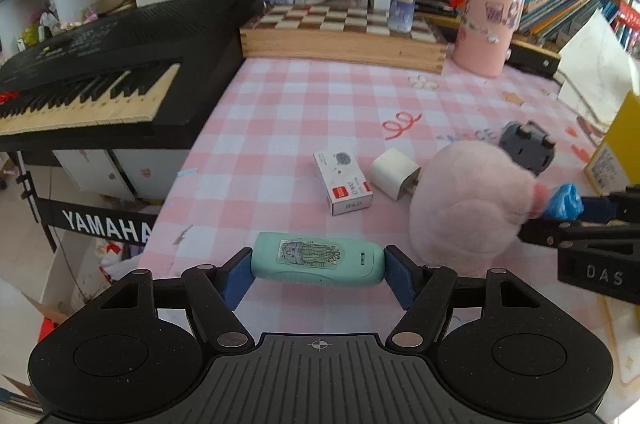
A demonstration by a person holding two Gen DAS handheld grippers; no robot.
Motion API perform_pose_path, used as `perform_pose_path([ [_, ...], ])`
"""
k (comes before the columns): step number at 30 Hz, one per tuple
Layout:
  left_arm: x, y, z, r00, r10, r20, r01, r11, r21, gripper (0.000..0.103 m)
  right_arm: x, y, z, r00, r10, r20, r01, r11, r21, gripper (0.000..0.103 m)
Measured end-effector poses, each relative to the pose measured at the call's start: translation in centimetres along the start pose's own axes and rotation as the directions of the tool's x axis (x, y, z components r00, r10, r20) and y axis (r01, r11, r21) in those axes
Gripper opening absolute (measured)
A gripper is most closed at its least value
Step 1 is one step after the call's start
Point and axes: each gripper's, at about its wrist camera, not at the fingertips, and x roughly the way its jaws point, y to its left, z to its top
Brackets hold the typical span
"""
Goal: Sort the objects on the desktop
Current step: 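Lift and carry the eraser and blue bag over the yellow cardboard box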
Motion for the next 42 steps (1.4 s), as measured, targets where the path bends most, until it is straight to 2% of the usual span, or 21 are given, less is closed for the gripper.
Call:
perform_pose_path([
  [21, -10.9, 0.4, -3.6, 0.985, -0.09, 0.145, 0.094, 0.995, -0.022, 0.07, -9.5, 3.2, -4.0, 0.994, 0.0, 0.108, -0.004, 0.999, 0.039, 0.038],
  [31, -14.4, 0.9, -6.7, 0.979, -0.128, 0.159, 0.129, 0.992, 0.002, 0.07, -12.9, 5.6, -7.1, 0.993, -0.01, 0.116, 0.005, 0.999, 0.048, 0.038],
  [42, -18.4, 1.2, -11.6, 0.974, -0.179, 0.139, 0.177, 0.984, 0.021, 0.07, -17.4, 7.5, -12.4, 0.995, -0.034, 0.089, 0.024, 0.993, 0.112, 0.038],
])
